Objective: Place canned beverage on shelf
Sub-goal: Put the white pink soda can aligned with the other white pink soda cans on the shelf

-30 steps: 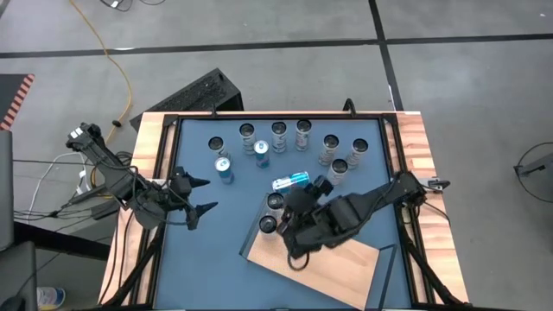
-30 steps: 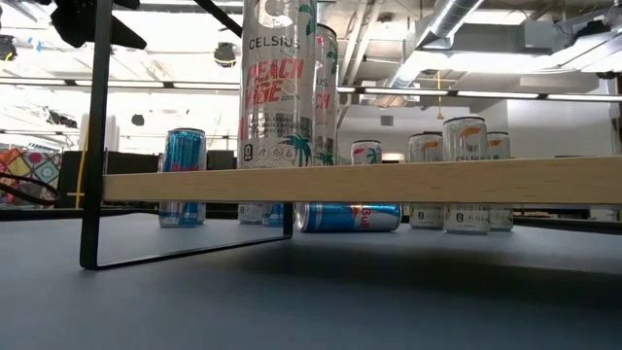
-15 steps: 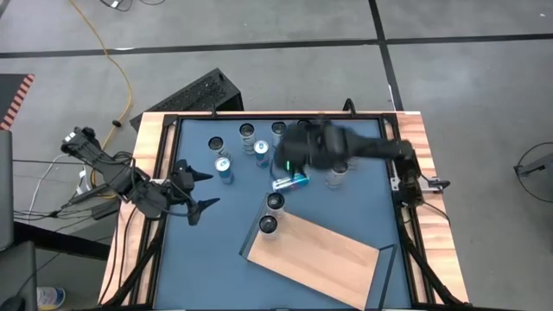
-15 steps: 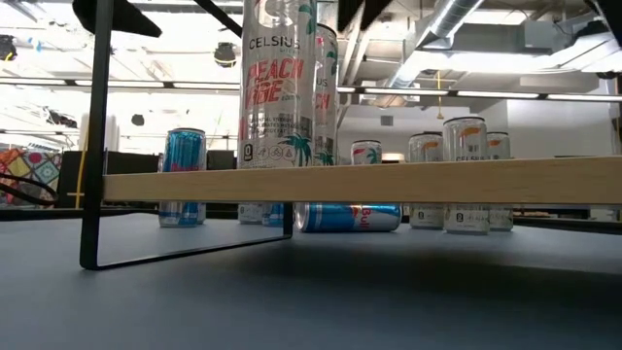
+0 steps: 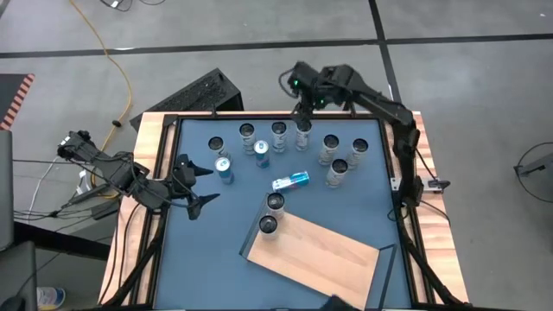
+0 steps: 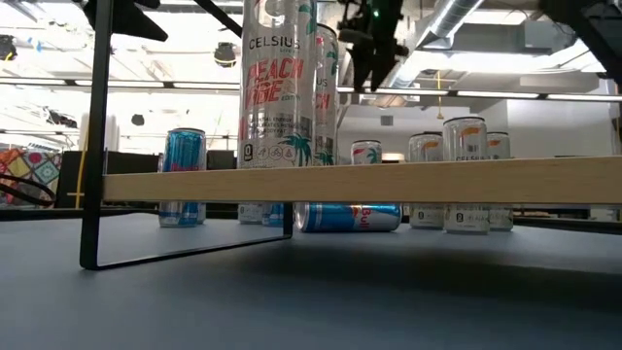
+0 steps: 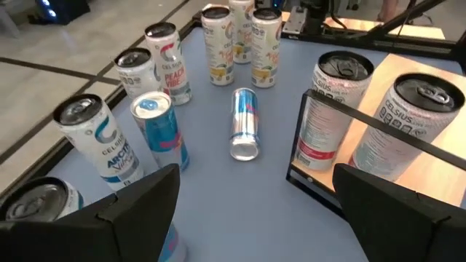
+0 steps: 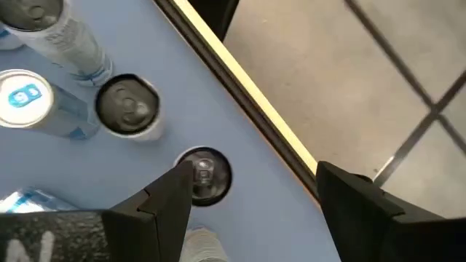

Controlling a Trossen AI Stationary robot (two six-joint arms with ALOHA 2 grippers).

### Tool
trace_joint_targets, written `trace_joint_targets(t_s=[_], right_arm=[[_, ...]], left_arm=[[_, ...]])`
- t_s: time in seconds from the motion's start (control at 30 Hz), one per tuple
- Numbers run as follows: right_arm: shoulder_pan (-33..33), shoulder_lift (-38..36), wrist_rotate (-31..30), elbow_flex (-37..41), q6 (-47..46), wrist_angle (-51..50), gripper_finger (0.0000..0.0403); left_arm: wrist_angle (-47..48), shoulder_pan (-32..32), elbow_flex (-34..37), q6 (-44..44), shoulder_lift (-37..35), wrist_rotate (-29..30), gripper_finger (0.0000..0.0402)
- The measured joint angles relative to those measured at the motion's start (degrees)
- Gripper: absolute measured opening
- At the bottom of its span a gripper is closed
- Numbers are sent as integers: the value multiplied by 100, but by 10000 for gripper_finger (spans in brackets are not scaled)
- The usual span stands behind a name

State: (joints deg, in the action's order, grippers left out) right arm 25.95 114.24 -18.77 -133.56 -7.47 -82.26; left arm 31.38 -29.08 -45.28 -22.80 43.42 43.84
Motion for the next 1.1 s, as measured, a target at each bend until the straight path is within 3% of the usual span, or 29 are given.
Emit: trace_joint_targets(t_s=[0.37, 0.73, 0.9, 1.1], right_arm=[[337, 333, 692, 33, 605, 109, 272], [302, 240, 740, 969, 638, 511, 272], [304, 242, 1324, 1422, 610, 741, 272], [311, 232, 1217, 1862, 599, 931, 272]], left_arm=[[77, 11, 0, 288, -724, 33, 348], [136, 11, 66, 272, -947, 31, 348], [134, 11, 68, 262, -947, 32, 348], [131, 11, 70, 220, -947, 38, 348]])
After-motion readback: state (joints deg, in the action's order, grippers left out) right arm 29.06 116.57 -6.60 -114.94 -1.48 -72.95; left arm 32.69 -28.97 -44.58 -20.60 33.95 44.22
